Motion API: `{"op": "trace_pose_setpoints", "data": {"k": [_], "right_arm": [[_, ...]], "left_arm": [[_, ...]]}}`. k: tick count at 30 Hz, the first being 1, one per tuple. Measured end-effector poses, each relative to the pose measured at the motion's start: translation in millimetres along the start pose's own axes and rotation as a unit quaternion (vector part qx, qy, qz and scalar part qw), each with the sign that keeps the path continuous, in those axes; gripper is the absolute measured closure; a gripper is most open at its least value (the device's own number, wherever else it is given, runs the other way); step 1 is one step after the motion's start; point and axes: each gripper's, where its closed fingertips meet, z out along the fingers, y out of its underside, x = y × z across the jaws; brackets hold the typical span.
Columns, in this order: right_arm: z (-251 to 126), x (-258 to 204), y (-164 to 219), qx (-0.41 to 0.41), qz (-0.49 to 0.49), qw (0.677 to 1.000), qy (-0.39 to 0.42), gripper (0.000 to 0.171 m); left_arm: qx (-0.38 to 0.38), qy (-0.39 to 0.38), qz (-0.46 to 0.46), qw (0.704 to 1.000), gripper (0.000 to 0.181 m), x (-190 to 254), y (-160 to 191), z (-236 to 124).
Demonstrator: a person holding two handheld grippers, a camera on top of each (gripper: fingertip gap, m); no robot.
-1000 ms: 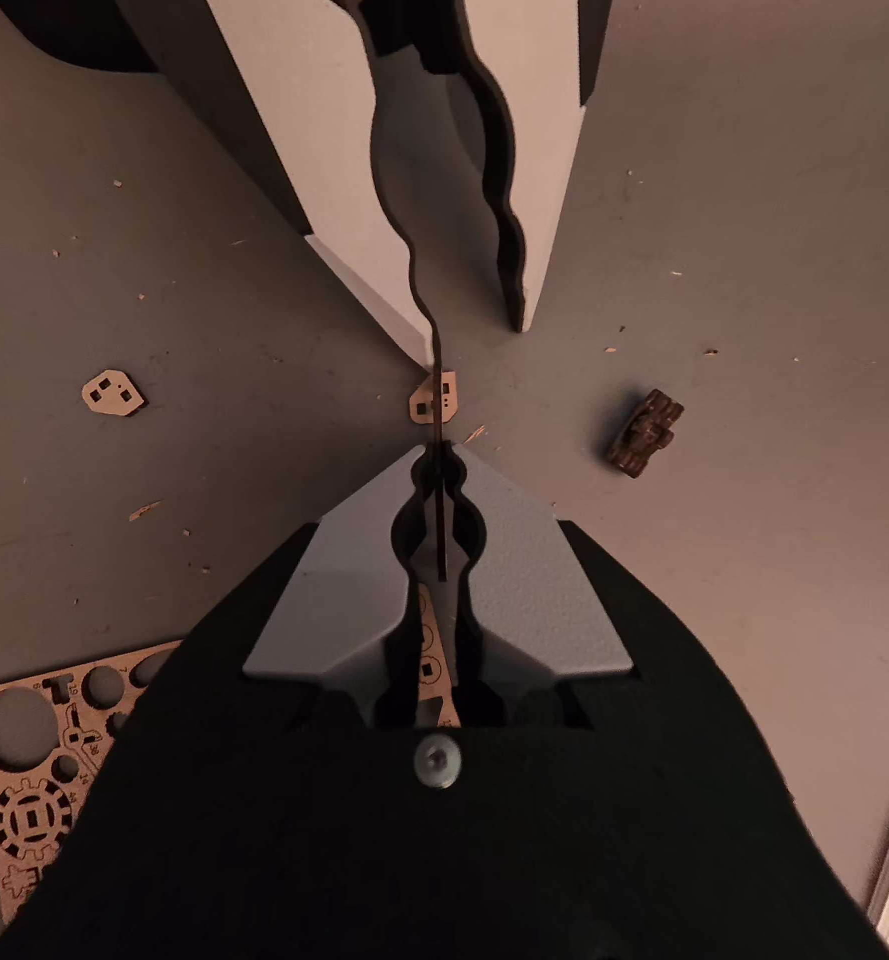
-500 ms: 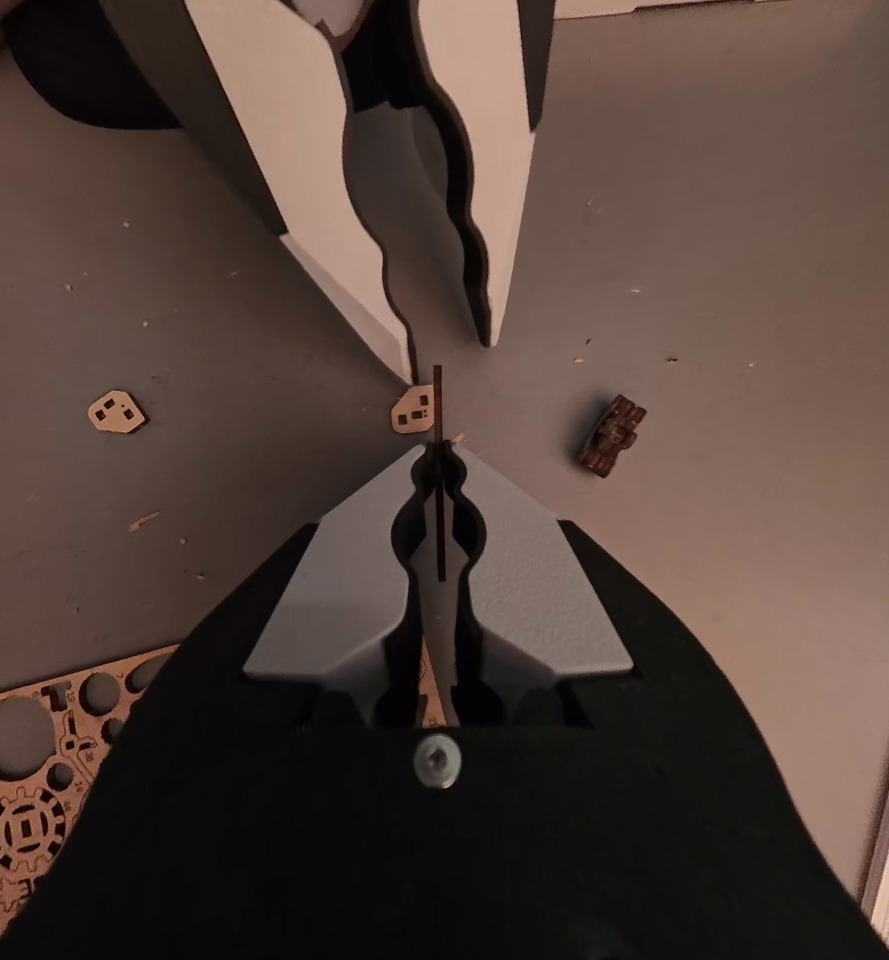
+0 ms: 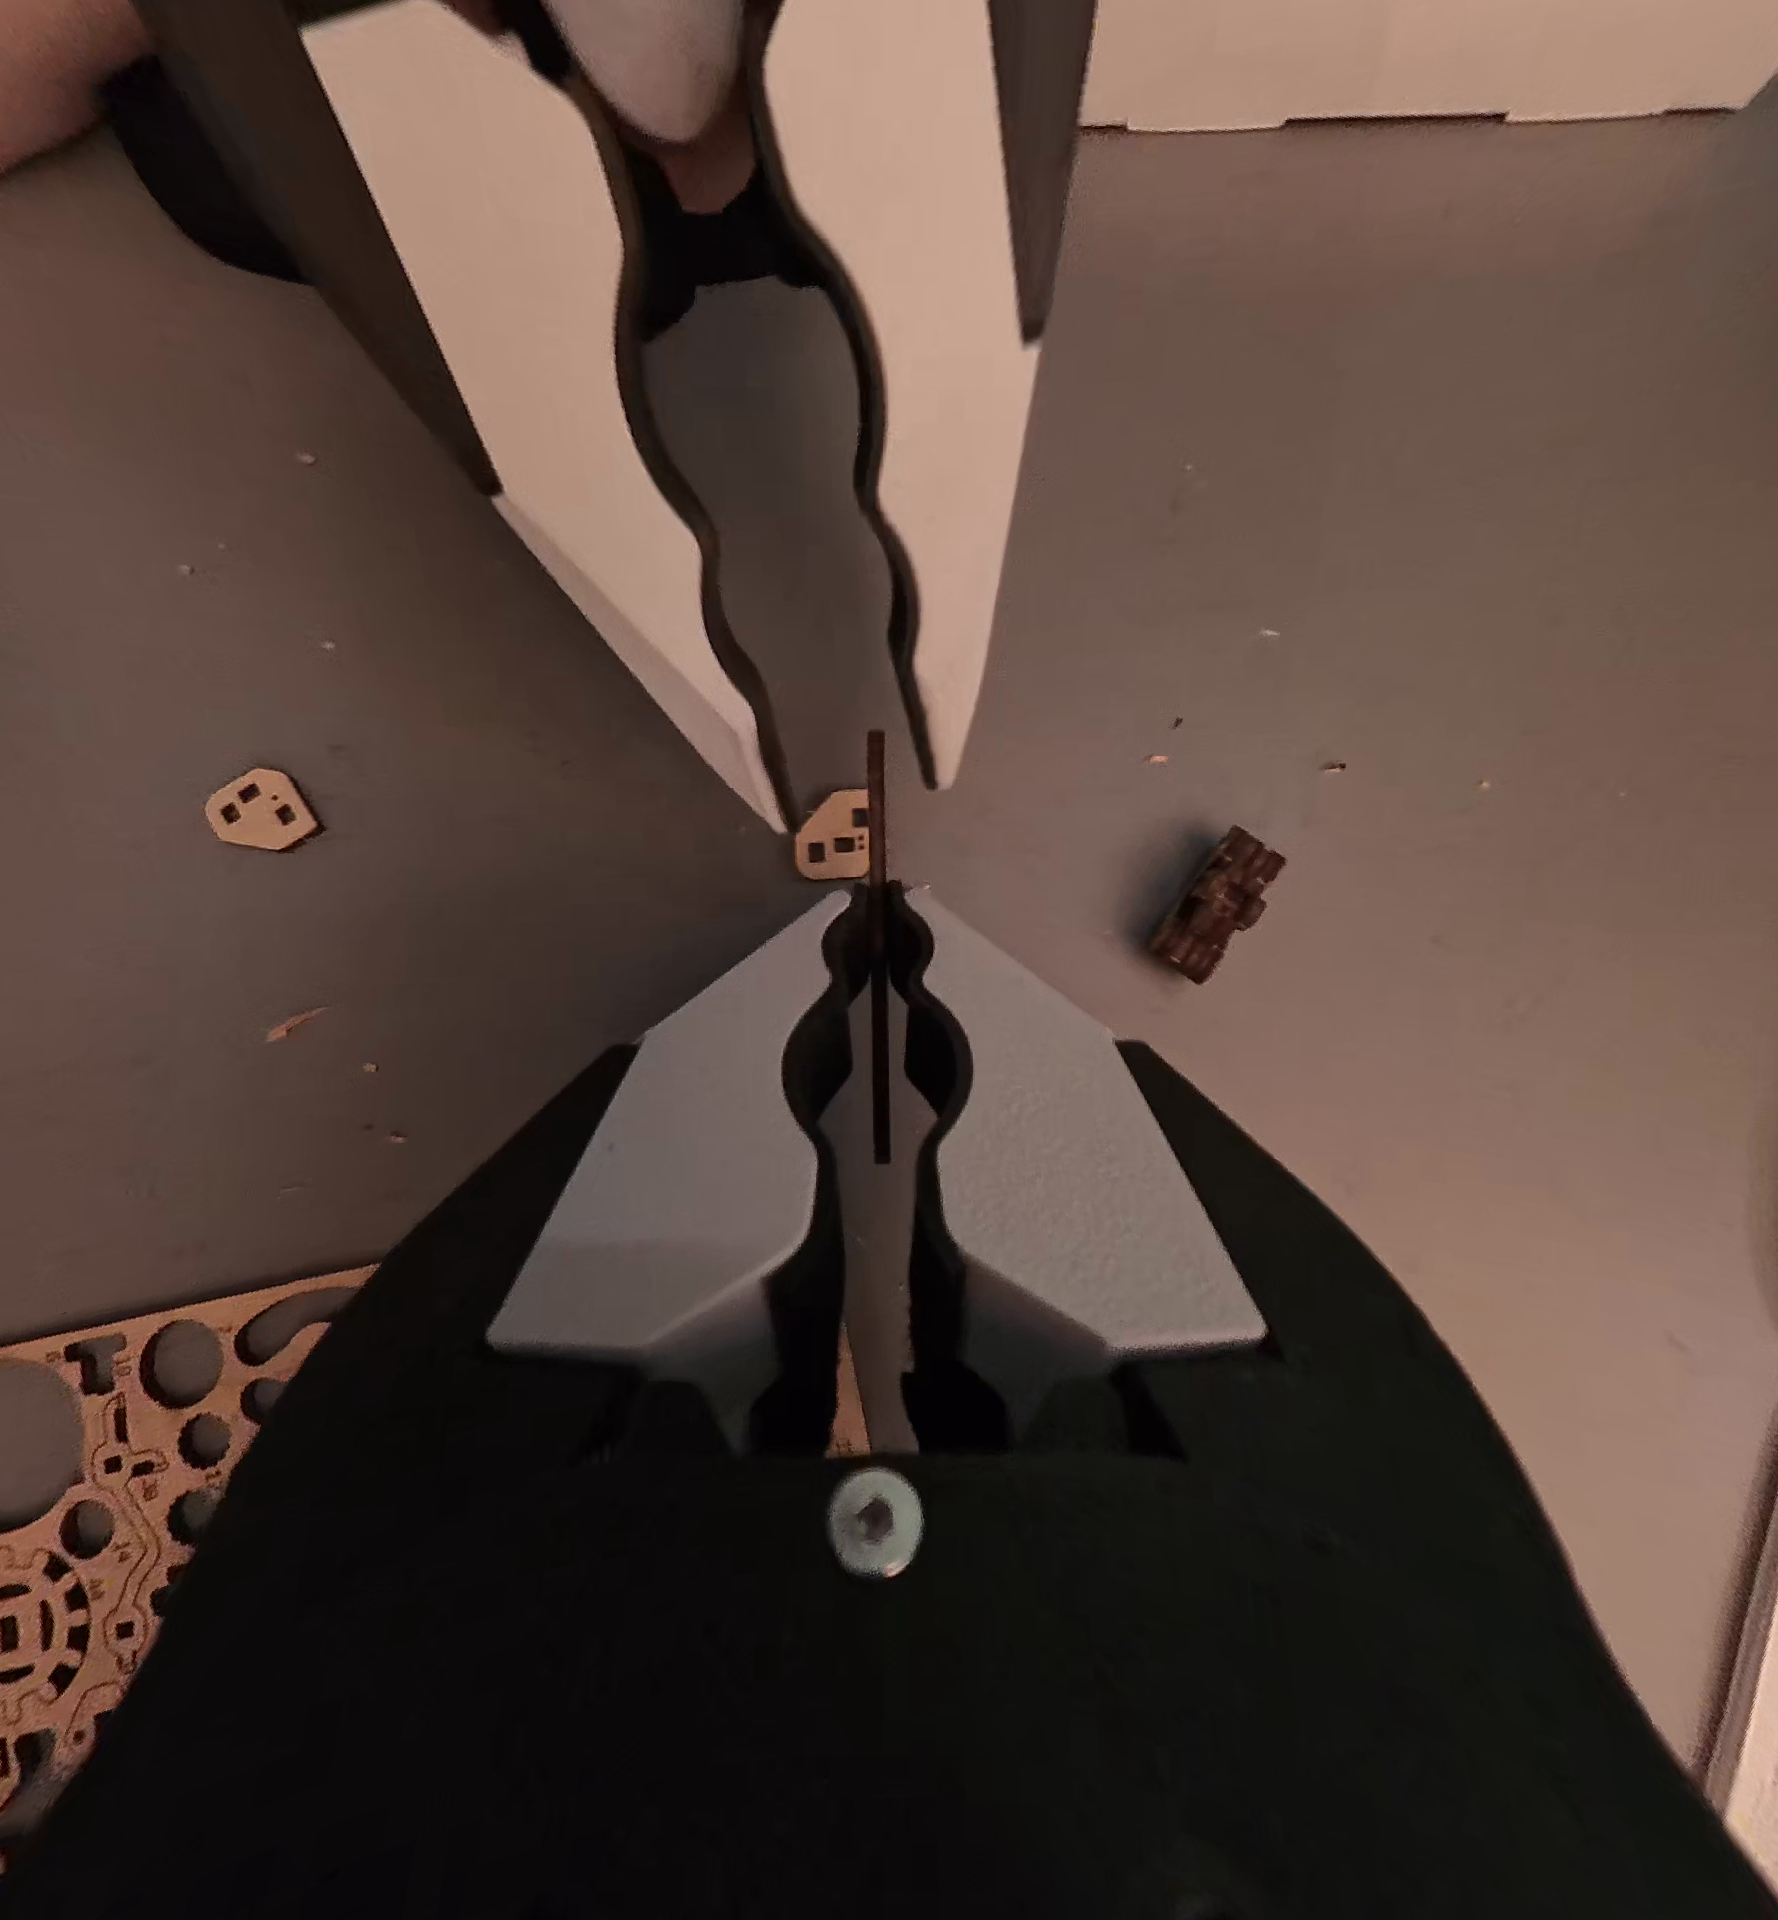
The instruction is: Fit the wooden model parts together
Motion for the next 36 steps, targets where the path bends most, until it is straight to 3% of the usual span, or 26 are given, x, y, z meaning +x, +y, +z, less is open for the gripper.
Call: {"op": "trace_pose_setpoints", "data": {"k": [3,8,33,36], "right_arm": [[1,-3,0,-0.004,-0.012,1.000,-0.005,0.171],[1,-7,-1,0.000,-0.025,1.000,-0.012,0.171],[-4,6,-4,0.033,-0.011,0.999,-0.004,0.163],[-7,4,-5,0.038,-0.001,0.999,-0.018,0.168]], "left_arm": [[-0.018,-0.004,0.034,0.999,0.172,4,4,4],[-0.021,-0.003,0.044,0.999,0.180,6,5,2],[-0.009,-0.004,0.013,1.000,0.181,-2,3,-7],[-0.005,0.003,0.001,1.000,0.181,-2,4,-8]]}}
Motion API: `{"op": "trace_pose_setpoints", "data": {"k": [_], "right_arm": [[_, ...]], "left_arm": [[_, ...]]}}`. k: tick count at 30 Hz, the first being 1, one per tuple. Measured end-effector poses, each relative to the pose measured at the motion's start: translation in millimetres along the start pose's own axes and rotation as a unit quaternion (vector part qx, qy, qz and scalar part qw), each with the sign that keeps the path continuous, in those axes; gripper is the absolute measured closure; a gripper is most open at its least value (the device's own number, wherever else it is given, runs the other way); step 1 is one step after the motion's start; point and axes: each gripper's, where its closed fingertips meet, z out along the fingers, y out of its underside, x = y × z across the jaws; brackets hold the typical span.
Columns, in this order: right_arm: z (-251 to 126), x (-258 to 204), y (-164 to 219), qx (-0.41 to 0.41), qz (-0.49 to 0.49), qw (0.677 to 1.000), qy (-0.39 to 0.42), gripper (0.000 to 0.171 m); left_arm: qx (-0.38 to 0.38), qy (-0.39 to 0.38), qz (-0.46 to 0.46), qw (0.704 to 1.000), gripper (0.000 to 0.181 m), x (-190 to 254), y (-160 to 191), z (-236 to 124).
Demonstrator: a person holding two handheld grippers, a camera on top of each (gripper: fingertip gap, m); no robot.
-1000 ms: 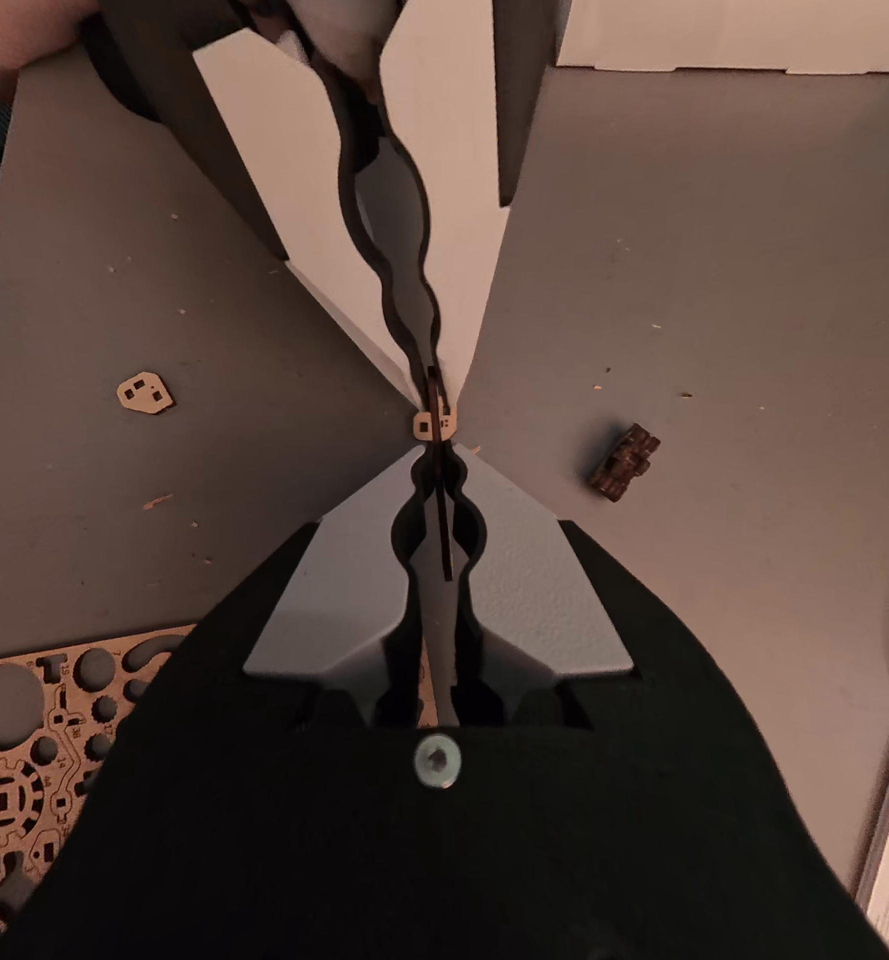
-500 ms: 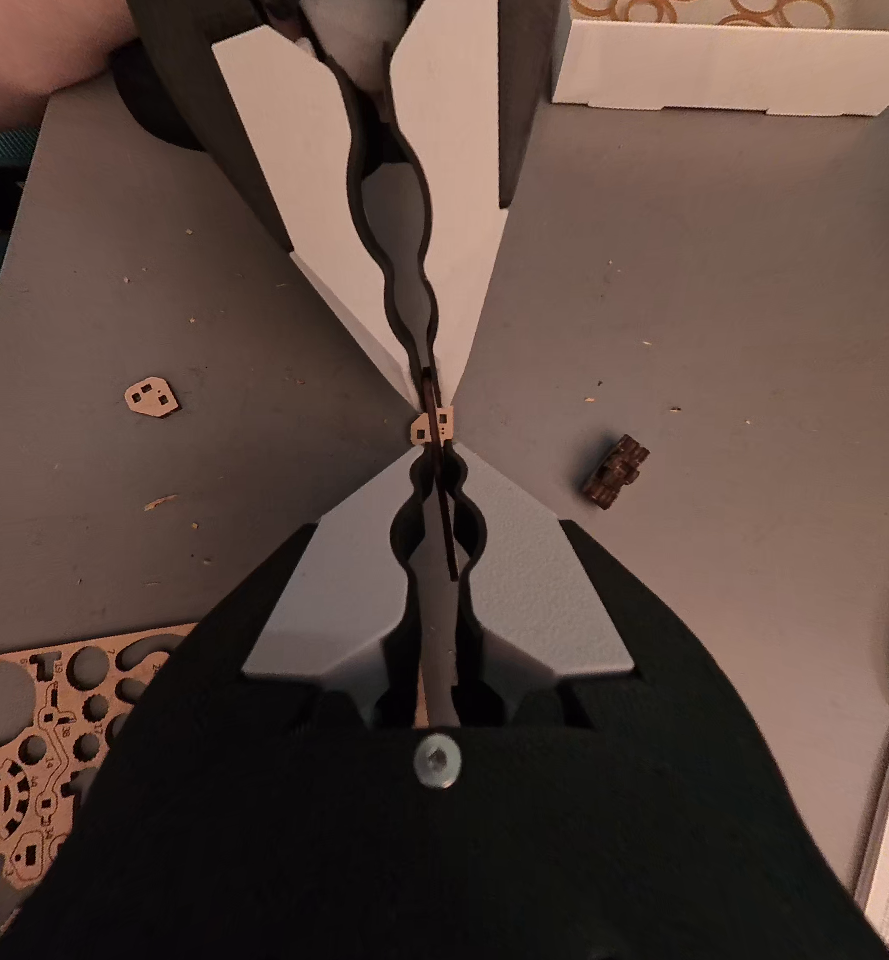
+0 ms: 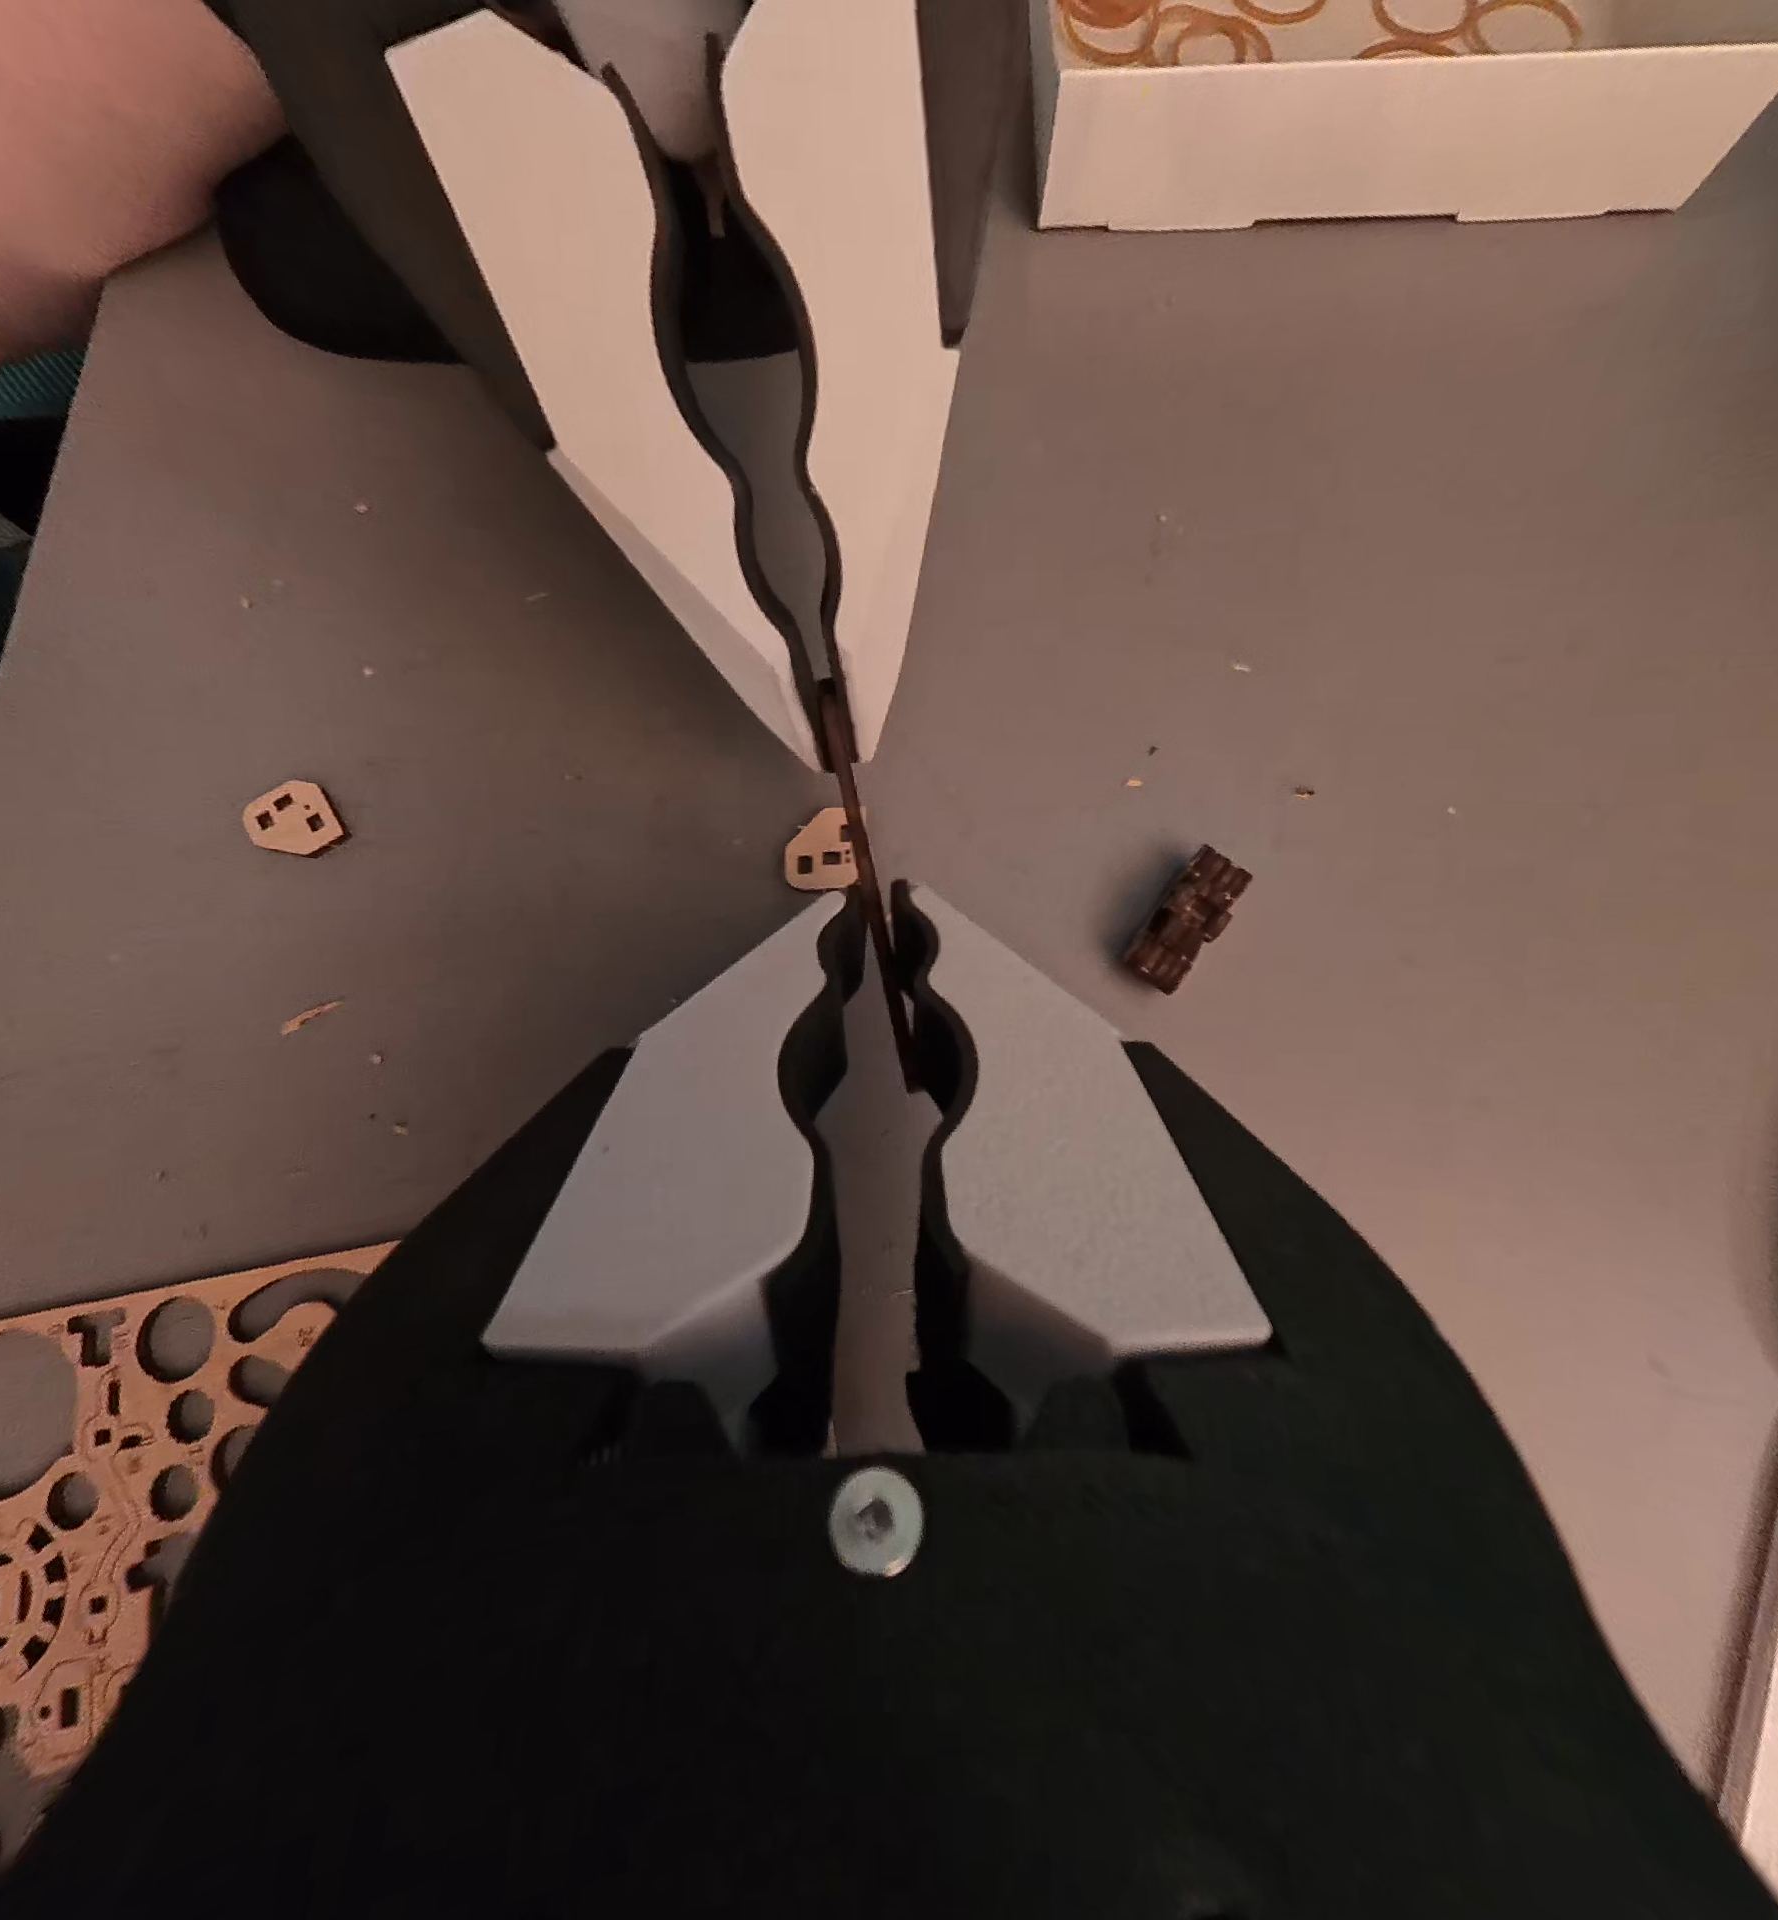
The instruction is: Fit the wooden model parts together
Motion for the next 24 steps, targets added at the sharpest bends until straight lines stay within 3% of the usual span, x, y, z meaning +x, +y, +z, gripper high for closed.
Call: {"op": "trace_pose_setpoints", "data": {"k": [11,13,16,19,24], "right_arm": [[0,1,-3,0.006,-0.003,1.000,0.010,0.155],[0,-2,-3,0.005,-0.003,1.000,0.002,0.169],[0,-2,-3,-0.002,0.000,1.000,0.009,0.169],[3,-2,-1,-0.011,0.020,1.000,0.011,0.170],[6,-6,5,-0.032,0.023,0.999,0.003,0.170]], "left_arm": [[-0.023,0.001,0.004,1.000,0.181,1,8,4],[-0.024,0.001,0.005,1.000,0.181,1,8,6],[-0.026,-0.005,-0.003,1.000,0.179,-1,10,7],[-0.080,0.008,-0.028,0.996,0.158,-1,31,3],[-0.062,-0.005,-0.026,0.998,0.163,-6,26,-3]]}}
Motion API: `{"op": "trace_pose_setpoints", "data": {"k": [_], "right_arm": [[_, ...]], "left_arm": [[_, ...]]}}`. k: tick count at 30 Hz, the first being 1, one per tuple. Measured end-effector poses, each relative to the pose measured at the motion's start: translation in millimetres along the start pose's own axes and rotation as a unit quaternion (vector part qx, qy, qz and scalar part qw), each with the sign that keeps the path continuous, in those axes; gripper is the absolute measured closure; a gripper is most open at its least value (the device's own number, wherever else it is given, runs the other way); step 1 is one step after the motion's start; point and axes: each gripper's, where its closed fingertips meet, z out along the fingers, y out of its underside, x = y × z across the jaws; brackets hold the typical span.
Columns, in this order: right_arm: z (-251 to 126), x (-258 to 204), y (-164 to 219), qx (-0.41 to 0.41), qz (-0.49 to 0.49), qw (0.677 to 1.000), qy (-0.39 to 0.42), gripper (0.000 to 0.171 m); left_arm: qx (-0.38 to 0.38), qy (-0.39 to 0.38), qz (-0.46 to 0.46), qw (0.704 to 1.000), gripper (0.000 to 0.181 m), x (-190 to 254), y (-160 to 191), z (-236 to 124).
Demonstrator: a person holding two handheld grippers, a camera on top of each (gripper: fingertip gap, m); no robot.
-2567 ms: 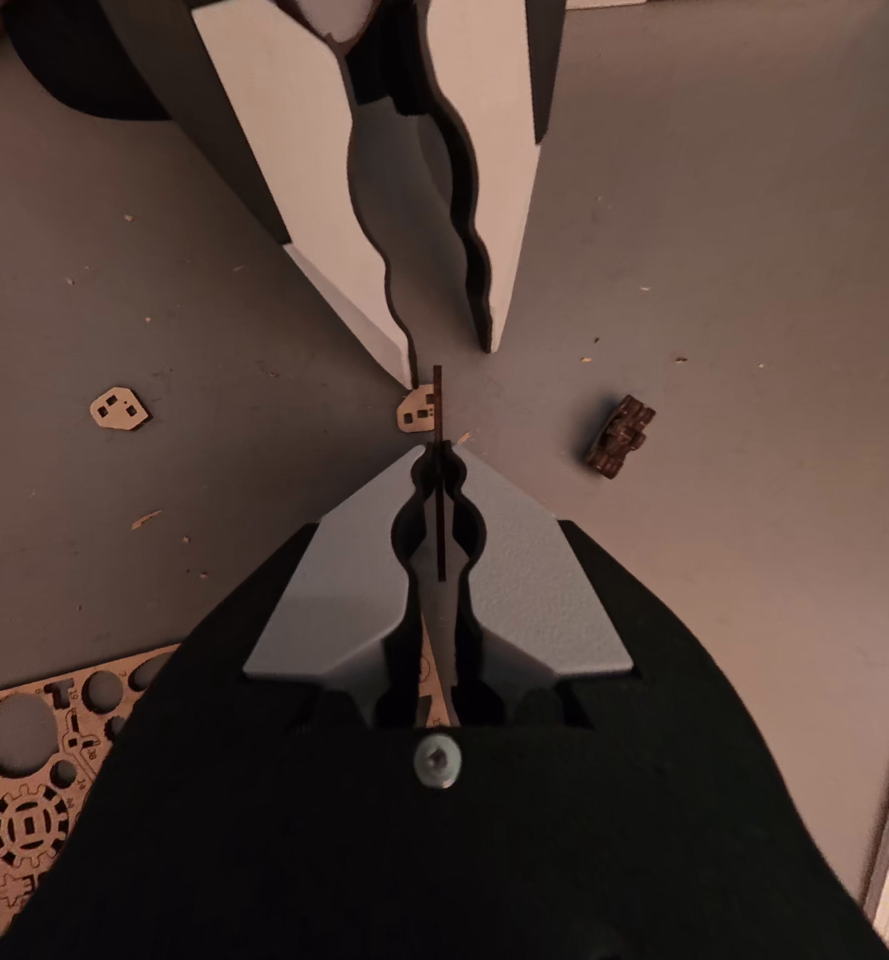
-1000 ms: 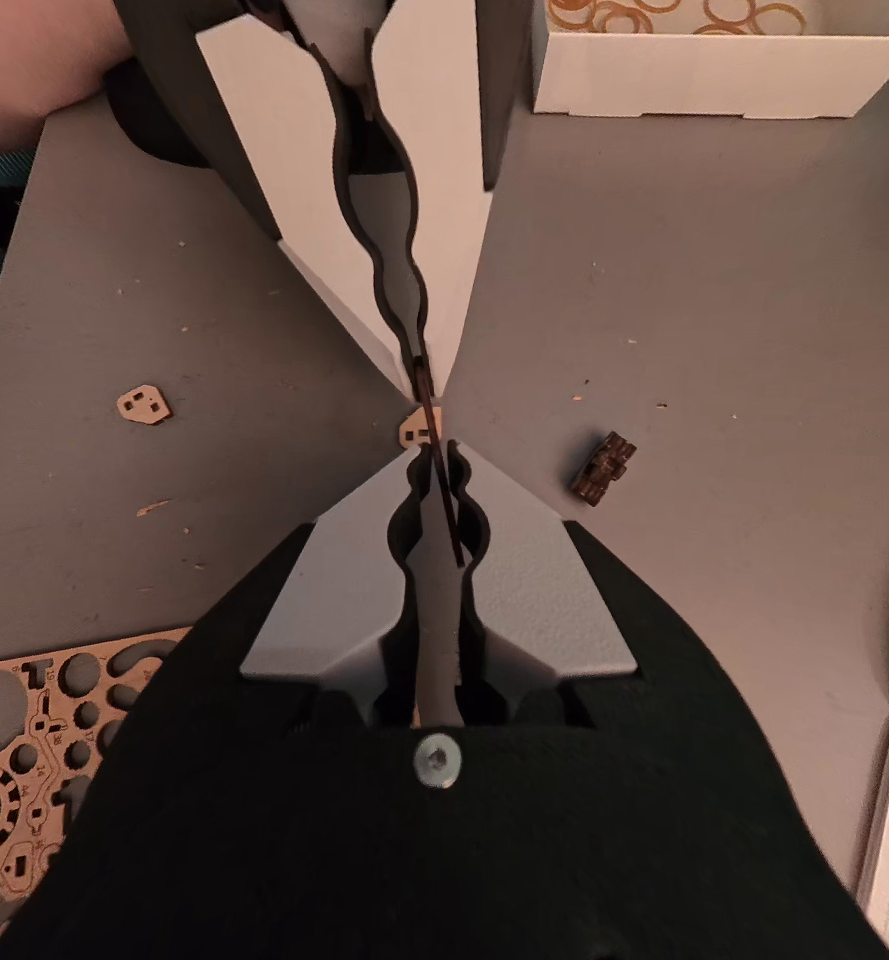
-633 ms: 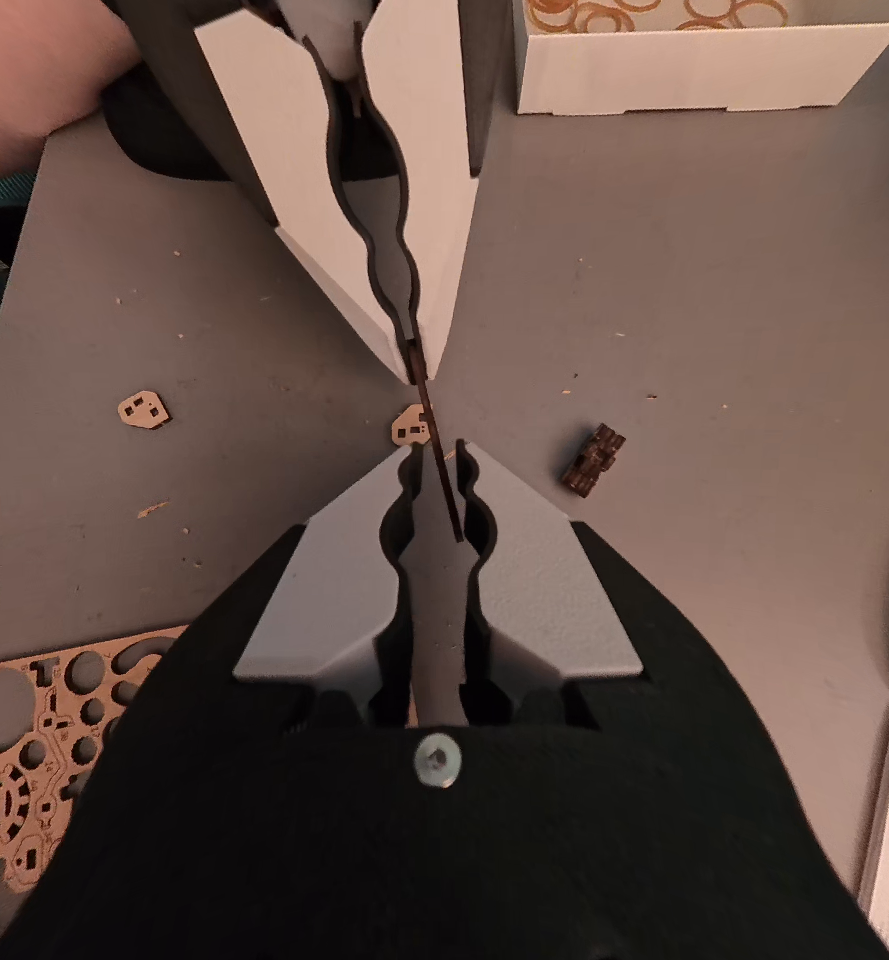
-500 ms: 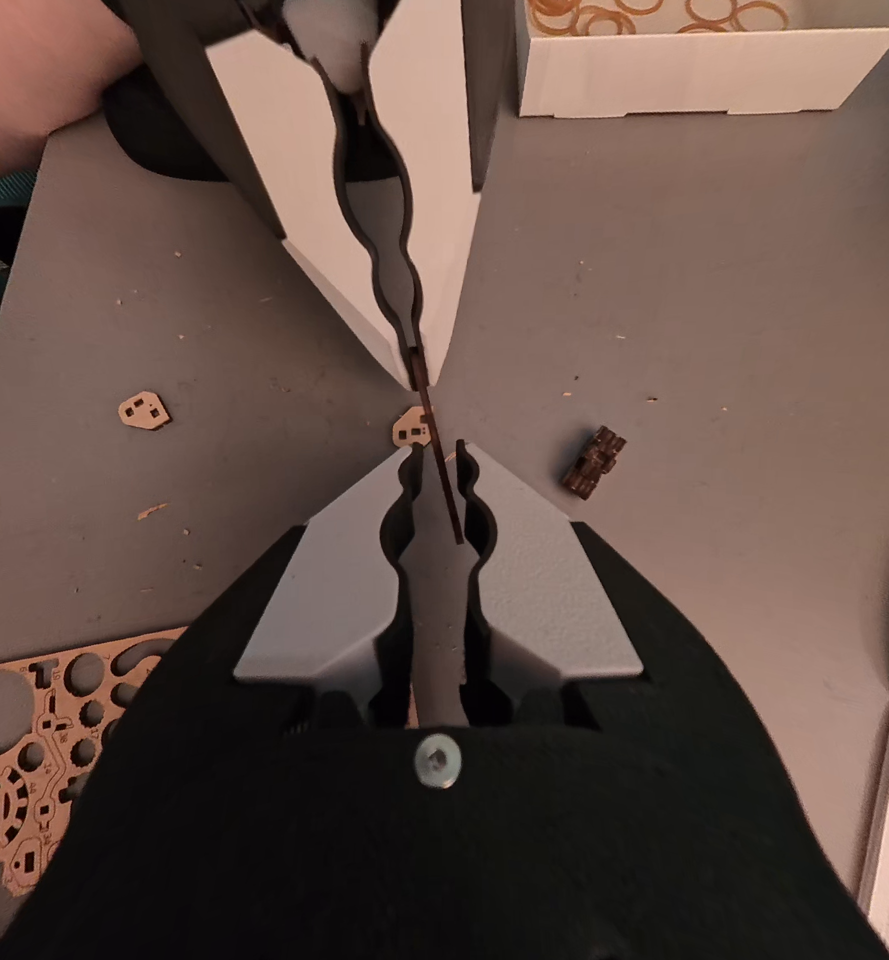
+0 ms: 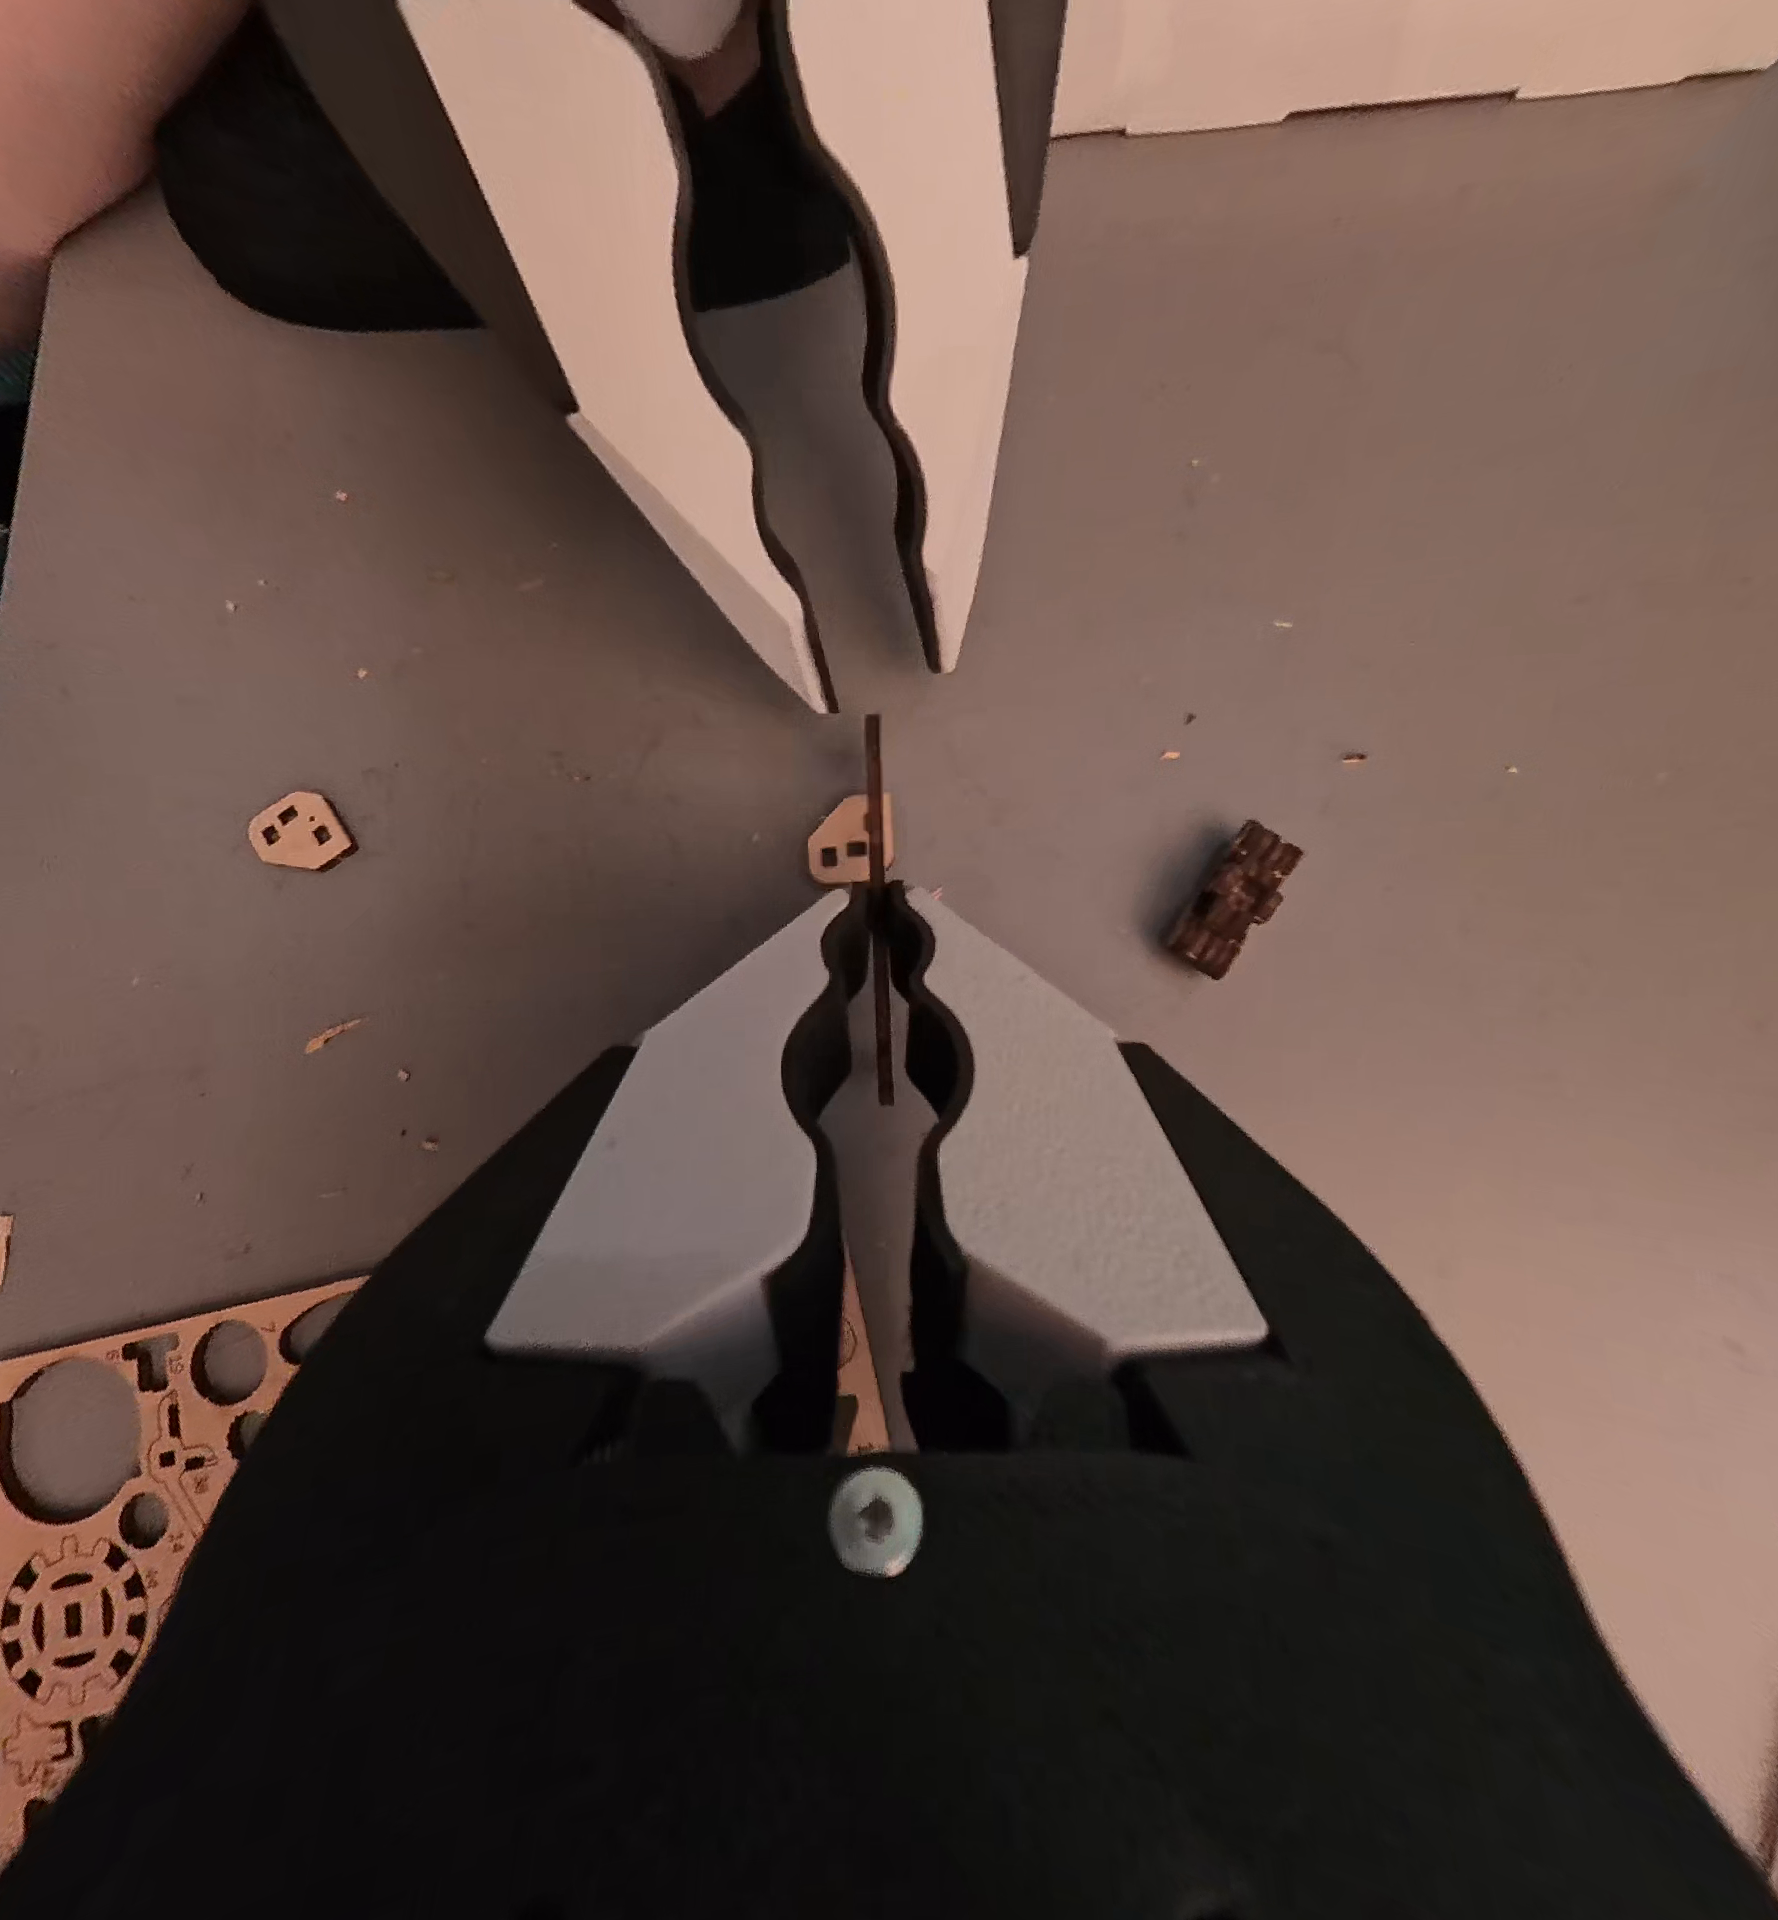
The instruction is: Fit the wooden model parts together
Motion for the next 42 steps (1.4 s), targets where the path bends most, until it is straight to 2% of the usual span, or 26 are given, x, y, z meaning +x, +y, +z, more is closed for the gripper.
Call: {"op": "trace_pose_setpoints", "data": {"k": [15,24,31,33,36,42], "right_arm": [[3,-1,4,-0.015,-0.017,1.000,0.005,0.170],[2,-1,5,-0.016,-0.019,1.000,0.000,0.170],[2,-2,6,-0.018,-0.018,1.000,-0.003,0.169],[2,-2,6,-0.020,-0.021,1.000,-0.002,0.169],[2,-2,7,-0.022,-0.024,0.999,-0.002,0.169],[2,-2,10,-0.028,-0.023,0.999,-0.007,0.169]], "left_arm": [[0.011,-0.017,0.021,1.000,0.166,-1,-7,4],[0.019,-0.001,0.054,0.998,0.149,12,-13,9],[0.017,0.000,0.073,0.997,0.144,11,-14,21],[0.016,0.008,0.074,0.997,0.145,12,-14,23],[0.016,0.031,0.075,0.997,0.154,19,-17,27],[0.021,0.032,0.085,0.996,0.164,22,-19,29]]}}
